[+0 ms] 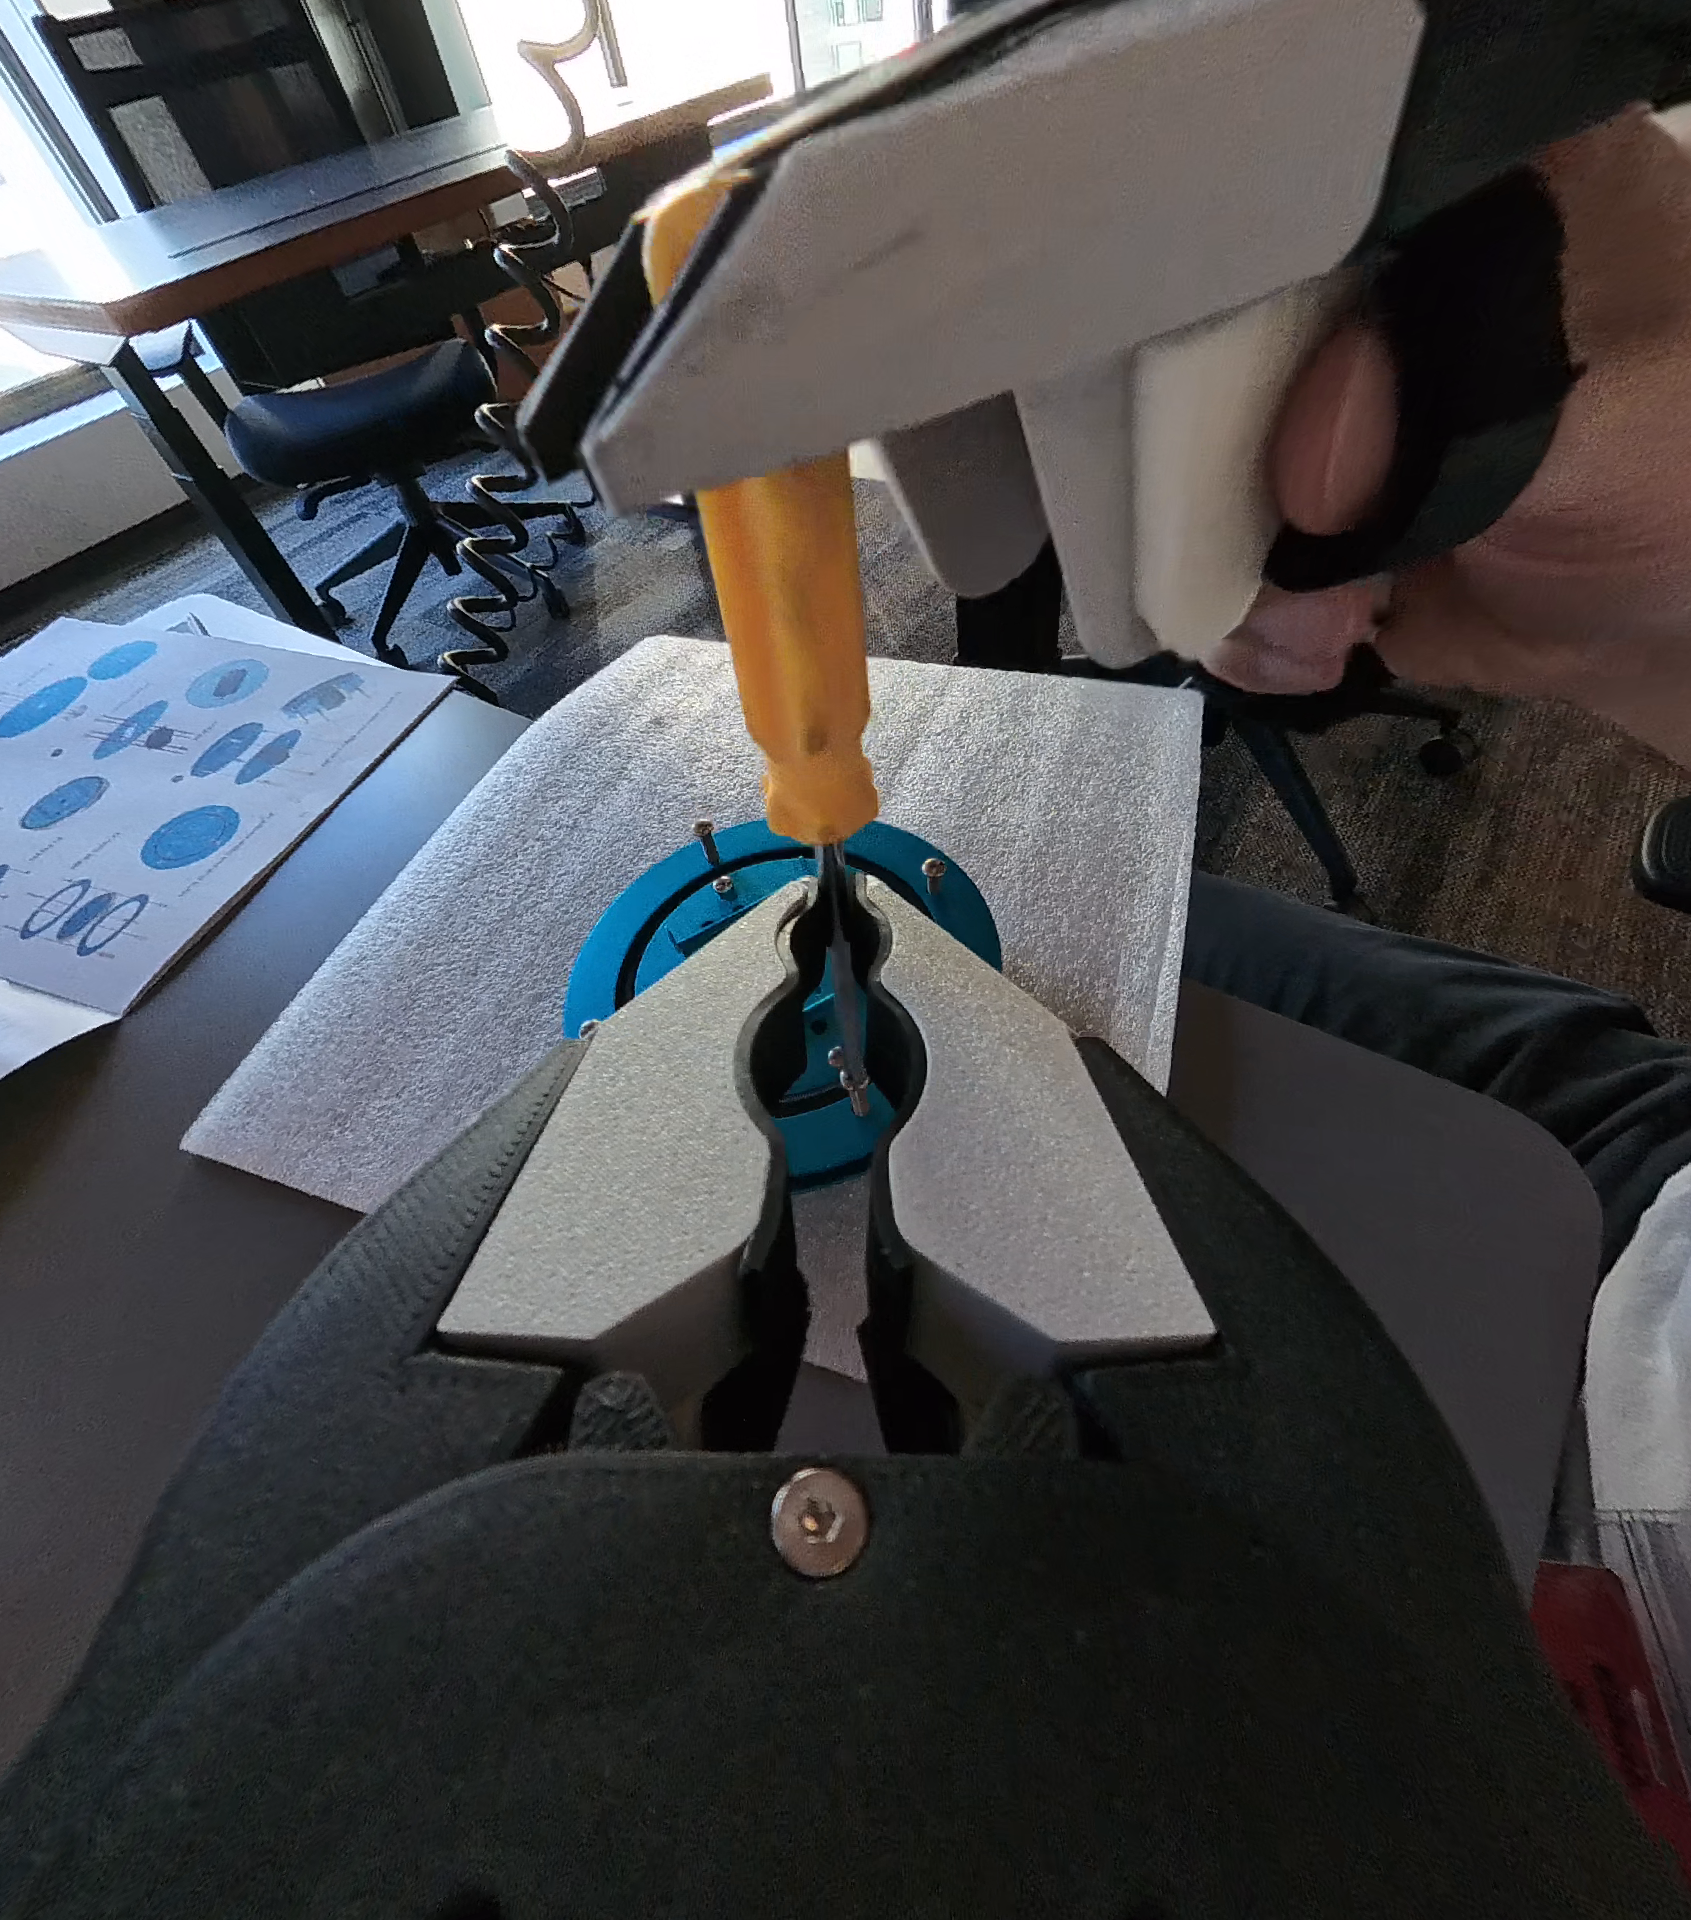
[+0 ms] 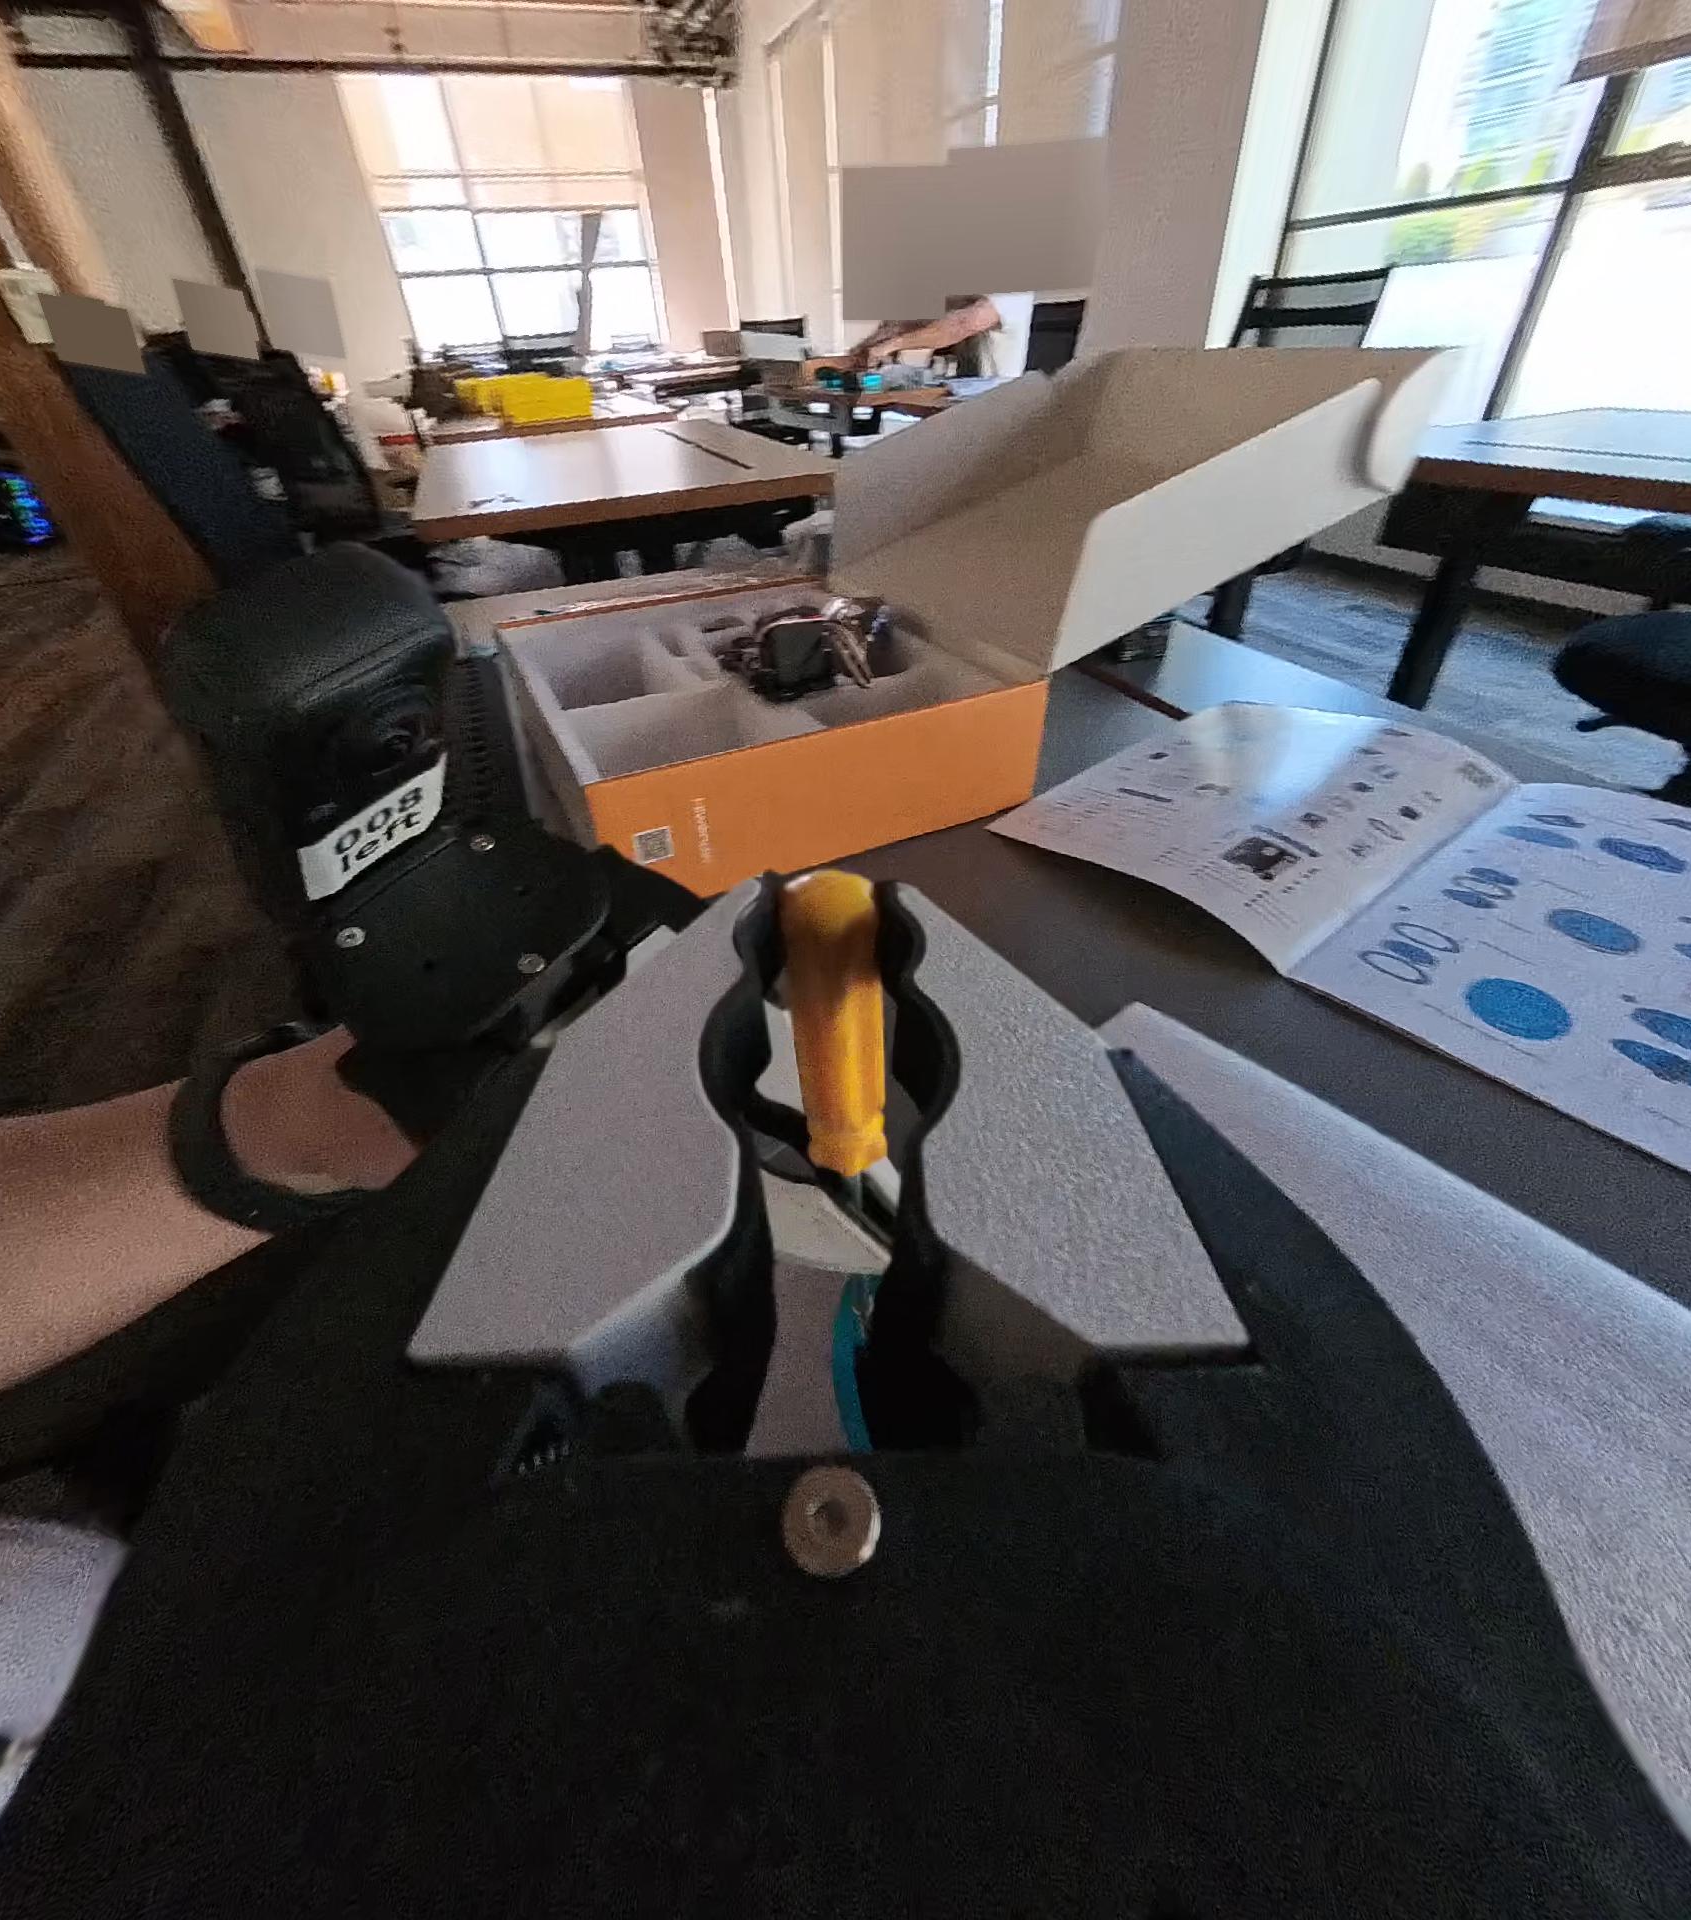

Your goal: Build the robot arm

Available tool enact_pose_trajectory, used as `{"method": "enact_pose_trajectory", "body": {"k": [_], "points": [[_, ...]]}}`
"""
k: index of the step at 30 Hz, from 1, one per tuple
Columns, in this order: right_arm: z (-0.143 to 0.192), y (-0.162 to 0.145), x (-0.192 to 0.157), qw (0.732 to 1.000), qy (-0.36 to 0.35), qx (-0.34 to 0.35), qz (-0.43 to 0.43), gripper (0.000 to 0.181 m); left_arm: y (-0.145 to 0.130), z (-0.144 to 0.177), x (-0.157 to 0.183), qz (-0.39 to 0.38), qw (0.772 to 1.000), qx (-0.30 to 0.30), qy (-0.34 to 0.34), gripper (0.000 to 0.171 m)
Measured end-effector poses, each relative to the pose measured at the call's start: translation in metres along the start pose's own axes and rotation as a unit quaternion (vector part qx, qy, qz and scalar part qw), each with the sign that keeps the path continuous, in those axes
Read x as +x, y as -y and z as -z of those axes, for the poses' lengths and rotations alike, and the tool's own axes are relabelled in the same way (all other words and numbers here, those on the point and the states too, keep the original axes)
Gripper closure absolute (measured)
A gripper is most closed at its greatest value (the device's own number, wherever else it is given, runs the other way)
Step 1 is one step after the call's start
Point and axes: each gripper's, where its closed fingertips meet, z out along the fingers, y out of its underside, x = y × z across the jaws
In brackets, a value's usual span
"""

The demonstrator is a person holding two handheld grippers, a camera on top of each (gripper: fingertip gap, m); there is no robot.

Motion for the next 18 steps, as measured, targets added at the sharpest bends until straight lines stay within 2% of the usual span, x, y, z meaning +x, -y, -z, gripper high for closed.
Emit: {"method": "enact_pose_trajectory", "body": {"k": [3,5,6,8,9,10,11,12,13,18], "points": [[0.006,0.001,0.004,0.993,-0.111,0.033,-0.006,0.165,0.001,-0.003,0.001,-0.004,1.0,0.001,-0.001,0.17],[0.005,0.0,-0.004,0.991,-0.127,0.032,0.017,0.164,0.002,-0.004,0.003,-0.006,1.0,0.001,-0.006,0.17],[0.003,-0.001,-0.008,0.992,-0.115,0.021,0.036,0.163,0.002,-0.004,0.003,-0.007,1.0,0.001,-0.005,0.169],[-0.003,0.001,-0.017,0.997,-0.058,0.007,0.054,0.137,0.001,-0.002,0.003,-0.007,1.0,0.002,-0.004,0.169],[-0.004,0.003,-0.016,0.998,-0.035,0.002,0.045,0.131,0.001,-0.002,0.003,-0.004,1.0,0.003,-0.006,0.17],[-0.004,0.005,-0.02,0.999,0.003,-0.002,0.035,0.135,0.0,-0.002,0.003,-0.003,1.0,0.002,-0.006,0.169],[-0.003,0.006,-0.023,0.999,0.041,-0.008,0.025,0.154,0.0,-0.001,0.002,-0.003,1.0,0.002,-0.005,0.17],[-0.002,0.006,-0.023,0.998,0.061,-0.015,0.019,0.165,0.0,0.0,0.002,-0.004,1.0,0.001,-0.004,0.17],[-0.001,0.006,-0.018,0.998,0.058,-0.016,0.015,0.165,-0.001,0.0,0.002,-0.006,1.0,-0.001,0.0,0.17],[0.006,0.009,0.0,0.997,-0.051,0.045,-0.019,0.165,0.001,-0.002,0.0,0.007,1.0,0.006,0.0,0.17]]}}
